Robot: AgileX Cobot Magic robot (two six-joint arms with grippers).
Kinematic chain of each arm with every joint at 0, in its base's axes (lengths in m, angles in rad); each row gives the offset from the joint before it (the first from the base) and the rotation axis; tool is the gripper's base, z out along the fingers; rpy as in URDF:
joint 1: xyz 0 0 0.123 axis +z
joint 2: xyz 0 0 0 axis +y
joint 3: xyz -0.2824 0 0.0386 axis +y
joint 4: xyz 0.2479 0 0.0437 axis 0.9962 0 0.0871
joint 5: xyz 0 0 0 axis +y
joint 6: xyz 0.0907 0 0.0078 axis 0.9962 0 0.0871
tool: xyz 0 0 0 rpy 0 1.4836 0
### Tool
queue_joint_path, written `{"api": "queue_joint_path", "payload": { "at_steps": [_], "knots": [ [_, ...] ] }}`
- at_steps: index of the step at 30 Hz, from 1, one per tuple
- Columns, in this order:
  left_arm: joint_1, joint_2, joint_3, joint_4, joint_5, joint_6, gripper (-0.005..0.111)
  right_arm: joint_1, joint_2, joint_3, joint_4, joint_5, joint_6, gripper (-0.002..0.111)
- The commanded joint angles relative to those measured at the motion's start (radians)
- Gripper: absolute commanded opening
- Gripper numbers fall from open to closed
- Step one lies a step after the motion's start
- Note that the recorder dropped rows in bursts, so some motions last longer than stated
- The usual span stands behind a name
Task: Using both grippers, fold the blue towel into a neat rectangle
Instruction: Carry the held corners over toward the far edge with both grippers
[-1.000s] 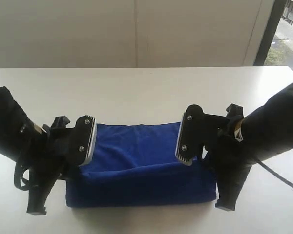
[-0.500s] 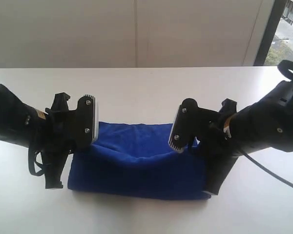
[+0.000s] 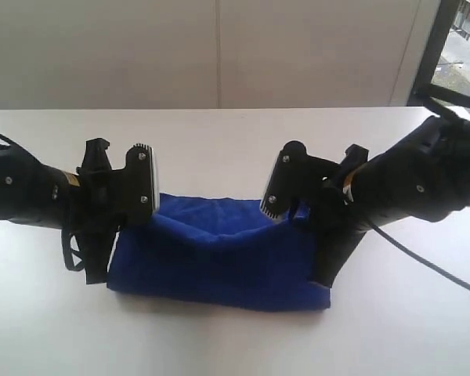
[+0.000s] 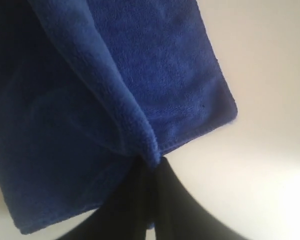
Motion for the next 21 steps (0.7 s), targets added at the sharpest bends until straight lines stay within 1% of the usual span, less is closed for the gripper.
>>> {"api": "queue_joint_path", "payload": {
  "at_steps": [1,5,11,17,21],
  "knots": [
    [0.041,0.018,-0.001,-0.007,-0.018,-0.003,0.000,-0.008,0.037,-0.010,-0.010,-0.056,0.004,0.000],
    [0.050,0.052,-0.001,-0.007,-0.073,-0.003,0.000,-0.010,0.063,-0.011,-0.010,-0.097,0.013,0.000],
    [0.050,0.112,-0.001,-0.007,-0.147,-0.003,0.000,-0.048,0.094,-0.011,-0.011,-0.122,0.013,0.000],
    [0.050,0.158,-0.001,-0.007,-0.260,-0.003,0.000,-0.077,0.103,-0.011,-0.011,-0.187,0.013,0.000],
    [0.050,0.175,-0.001,0.043,-0.334,-0.008,0.000,-0.087,0.118,-0.011,-0.009,-0.223,0.013,0.000]
  ]
}}
